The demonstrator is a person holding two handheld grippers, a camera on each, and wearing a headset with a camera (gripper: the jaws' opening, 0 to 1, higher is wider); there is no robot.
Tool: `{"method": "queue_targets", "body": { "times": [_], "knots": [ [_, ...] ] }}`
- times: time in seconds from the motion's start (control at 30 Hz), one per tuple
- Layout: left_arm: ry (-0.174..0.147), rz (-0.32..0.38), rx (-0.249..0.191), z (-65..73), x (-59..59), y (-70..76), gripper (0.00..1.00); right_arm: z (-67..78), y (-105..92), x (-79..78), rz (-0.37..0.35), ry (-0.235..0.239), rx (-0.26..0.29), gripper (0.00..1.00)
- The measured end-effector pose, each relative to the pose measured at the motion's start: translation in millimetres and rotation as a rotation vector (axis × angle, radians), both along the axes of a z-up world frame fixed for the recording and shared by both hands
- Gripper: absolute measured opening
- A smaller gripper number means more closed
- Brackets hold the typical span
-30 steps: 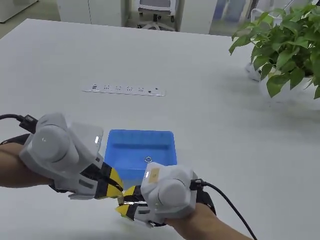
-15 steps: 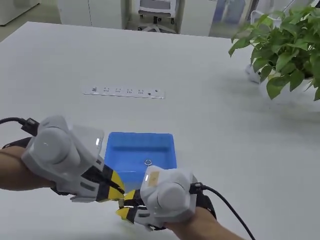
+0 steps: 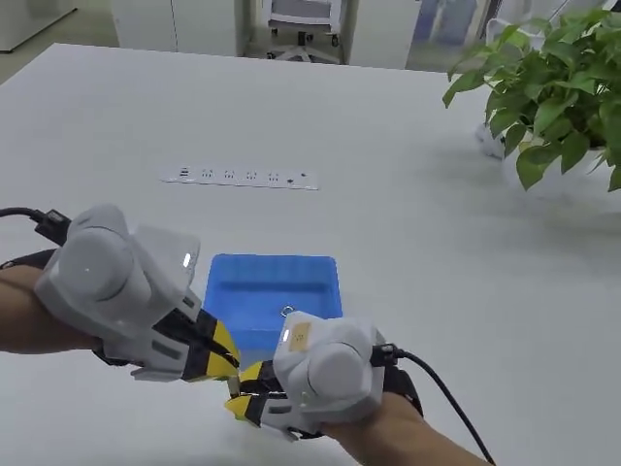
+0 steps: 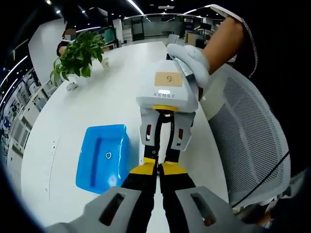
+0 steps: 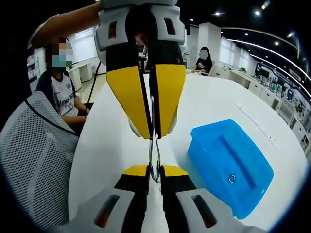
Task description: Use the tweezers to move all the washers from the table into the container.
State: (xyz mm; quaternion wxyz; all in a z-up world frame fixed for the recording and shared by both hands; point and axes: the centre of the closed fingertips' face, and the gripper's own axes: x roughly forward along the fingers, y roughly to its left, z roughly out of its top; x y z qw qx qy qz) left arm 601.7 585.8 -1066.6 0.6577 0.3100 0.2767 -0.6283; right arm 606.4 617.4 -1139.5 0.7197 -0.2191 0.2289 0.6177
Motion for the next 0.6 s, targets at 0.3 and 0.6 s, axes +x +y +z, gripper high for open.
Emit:
{"method": "queue_targets", "body": {
  "times": [0.3, 0.6],
  "knots": [
    [-0.010, -0.004, -0.007, 16.4, 4.4, -2.5, 0.06, 17.0, -2.5, 5.1, -0.005, -0.012, 0.010, 0.10],
    [-0.025, -0.016, 0.000, 31.4, 13.1, -3.9, 0.06, 32.8, -3.9, 15.8, -0.017, -0.037, 0.023, 0.10]
  ]
}}
